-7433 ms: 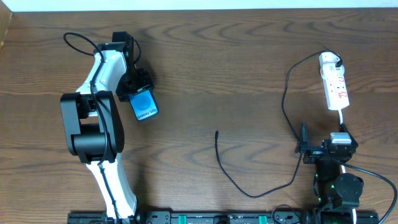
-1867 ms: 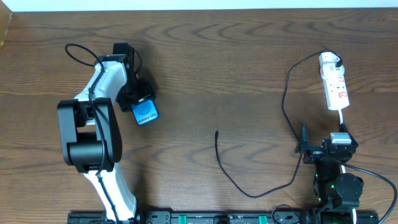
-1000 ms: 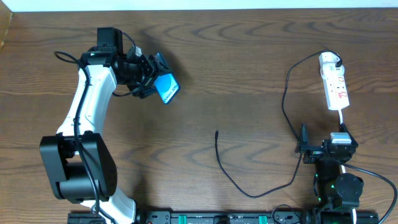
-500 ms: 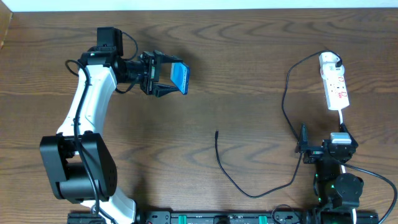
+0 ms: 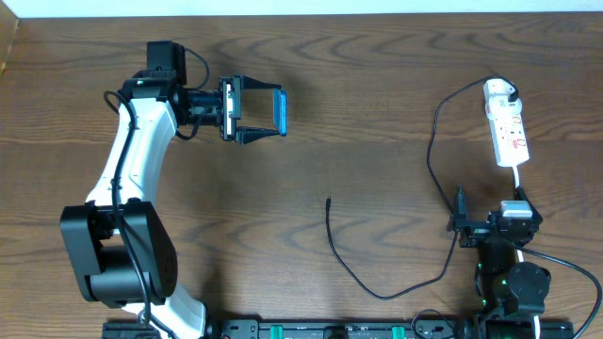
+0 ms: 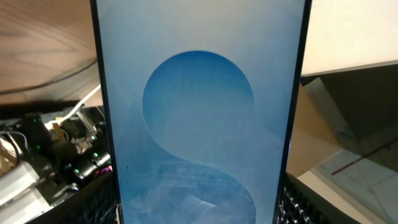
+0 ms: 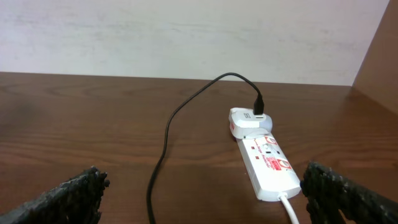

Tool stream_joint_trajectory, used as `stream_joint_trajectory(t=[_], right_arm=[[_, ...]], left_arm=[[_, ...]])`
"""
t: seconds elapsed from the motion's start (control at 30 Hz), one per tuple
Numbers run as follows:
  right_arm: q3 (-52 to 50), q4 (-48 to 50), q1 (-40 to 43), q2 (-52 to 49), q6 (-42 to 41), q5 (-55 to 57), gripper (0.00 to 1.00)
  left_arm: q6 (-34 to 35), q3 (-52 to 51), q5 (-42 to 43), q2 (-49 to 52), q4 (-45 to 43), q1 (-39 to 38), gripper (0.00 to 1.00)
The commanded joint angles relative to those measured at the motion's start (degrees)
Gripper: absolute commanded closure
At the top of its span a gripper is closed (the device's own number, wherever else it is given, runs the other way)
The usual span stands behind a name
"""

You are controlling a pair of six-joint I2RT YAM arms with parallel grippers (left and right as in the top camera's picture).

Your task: Plug charger to phone and switch on socket

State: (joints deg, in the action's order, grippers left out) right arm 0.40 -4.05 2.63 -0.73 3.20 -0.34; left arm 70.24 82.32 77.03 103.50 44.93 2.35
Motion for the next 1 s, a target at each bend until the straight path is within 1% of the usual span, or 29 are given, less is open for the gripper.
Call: stream_joint_trajectory(t=[0.0,0.13,0.97], right_arm=[[-0.1,-0.3,-0.5,0.3,0.3,0.2,0.01],[-0.1,-0.3,-0.5,0.3,0.3,0.2,0.01],[-0.1,-0.3,-0.5,0.3,0.3,0.2,0.01]], left_arm=[[3.4,1.1,4.9,-1.3,-0.1,0.0,0.92],[5.1,1.1,6.0,-1.3,-0.1,0.0,0.92],[5.1,1.1,6.1,-1.3,-0.1,0.0,0.93]])
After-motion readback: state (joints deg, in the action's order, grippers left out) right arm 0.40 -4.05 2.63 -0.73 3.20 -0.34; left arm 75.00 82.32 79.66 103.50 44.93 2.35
